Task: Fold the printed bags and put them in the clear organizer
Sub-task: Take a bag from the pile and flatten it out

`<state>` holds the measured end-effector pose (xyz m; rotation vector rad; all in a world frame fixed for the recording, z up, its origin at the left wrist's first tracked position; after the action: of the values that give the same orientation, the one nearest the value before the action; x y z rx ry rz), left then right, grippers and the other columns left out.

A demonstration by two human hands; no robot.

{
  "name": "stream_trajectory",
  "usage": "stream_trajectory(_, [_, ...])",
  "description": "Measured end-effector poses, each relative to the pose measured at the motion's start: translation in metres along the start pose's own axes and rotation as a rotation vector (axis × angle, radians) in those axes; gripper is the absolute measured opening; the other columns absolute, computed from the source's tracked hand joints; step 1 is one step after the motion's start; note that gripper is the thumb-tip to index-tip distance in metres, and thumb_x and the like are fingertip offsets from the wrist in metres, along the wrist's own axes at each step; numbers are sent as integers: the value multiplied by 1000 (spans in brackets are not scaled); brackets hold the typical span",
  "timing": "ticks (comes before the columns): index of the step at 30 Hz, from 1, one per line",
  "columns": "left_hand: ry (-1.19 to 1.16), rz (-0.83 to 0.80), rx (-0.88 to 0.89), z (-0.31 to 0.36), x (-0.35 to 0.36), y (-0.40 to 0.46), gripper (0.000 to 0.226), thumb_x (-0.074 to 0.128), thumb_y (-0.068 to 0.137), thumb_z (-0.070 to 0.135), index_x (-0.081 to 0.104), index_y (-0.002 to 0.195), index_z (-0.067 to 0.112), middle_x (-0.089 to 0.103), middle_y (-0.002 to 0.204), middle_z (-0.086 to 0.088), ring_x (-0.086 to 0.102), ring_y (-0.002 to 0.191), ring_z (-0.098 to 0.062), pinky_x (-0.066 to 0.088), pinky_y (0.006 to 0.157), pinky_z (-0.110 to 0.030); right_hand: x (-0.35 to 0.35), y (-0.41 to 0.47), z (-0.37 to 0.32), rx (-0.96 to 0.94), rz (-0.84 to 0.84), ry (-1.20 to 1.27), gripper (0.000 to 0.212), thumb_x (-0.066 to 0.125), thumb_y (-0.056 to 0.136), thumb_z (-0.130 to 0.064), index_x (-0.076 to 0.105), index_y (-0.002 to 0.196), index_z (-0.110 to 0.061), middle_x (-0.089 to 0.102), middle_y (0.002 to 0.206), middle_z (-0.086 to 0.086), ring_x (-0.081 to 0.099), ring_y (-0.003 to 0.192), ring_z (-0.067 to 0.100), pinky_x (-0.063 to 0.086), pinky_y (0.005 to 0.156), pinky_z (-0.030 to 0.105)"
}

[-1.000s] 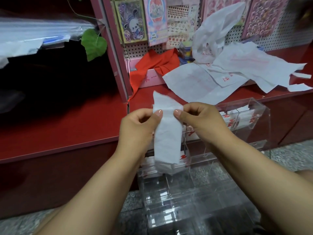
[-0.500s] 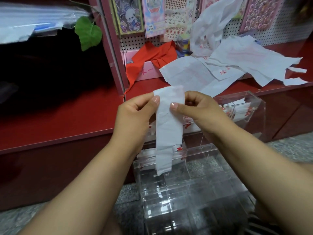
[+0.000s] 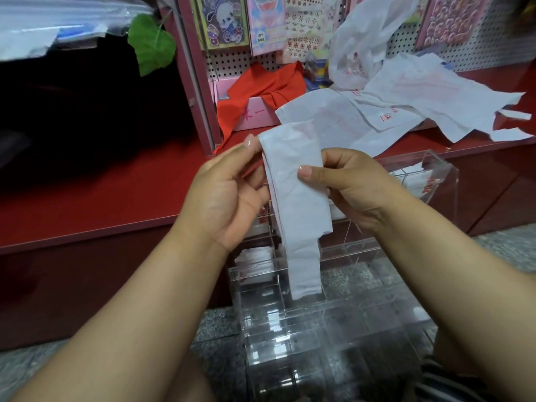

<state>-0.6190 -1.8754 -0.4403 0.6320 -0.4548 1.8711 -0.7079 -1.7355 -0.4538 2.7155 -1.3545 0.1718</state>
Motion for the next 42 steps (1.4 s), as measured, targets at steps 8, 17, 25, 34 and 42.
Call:
stream_trajectory(8, [20,13,9,-9,-4,6,35,46,94,-4,55,128,-10,64,121,-28,67,102,-31,59,83,-38,7,2,12,-39,117,-15,22,77,72,-8,63,57,-13,67,68,8,62,60,18,51,56,24])
stream_trajectory(17, [79,102,33,-13,-4,7,39,50,89,-16,52,125,-2,68,111,-20,71,90,-26,60,80,-39,18,3,19,-131,245,43,36,82,61,-2,53,76,-15,69,74,14,64,68,26,56,65,38])
stream_trajectory(25, [702,59,-52,-28,-14,1,6,68,87,2,72,91,5,76,85,-8,71,74,-18,60,71,-32,6,10,15,-72,332,91,37,78,74,-4,54,100,-15,70,82,6,70,70,18,56,62,30])
stream_trajectory(34, [574,303,194,-14,-31,16,10,74,83,12,73,73,13,68,84,-14,59,78,-24,49,76,-40,16,-1,21,424,-185,133,68,41,70,-76,58,92,-14,64,67,21,63,52,26,51,54,28])
stream_trajectory(42, [627,145,67,-17,-27,10,5,69,85,3,72,86,6,76,78,-4,69,67,-13,56,60,-22,20,8,27,256,-141,264,60,42,83,-60,68,104,-11,72,102,14,69,92,28,55,84,40])
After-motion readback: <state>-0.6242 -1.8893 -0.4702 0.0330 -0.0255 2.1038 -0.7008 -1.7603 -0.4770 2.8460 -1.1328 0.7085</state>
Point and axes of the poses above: each hand's wrist, its own y-axis towards the middle knuckle, its own x-axis out of the palm, z = x × y, the point moved 1 cm from there along y, towards the middle knuckle
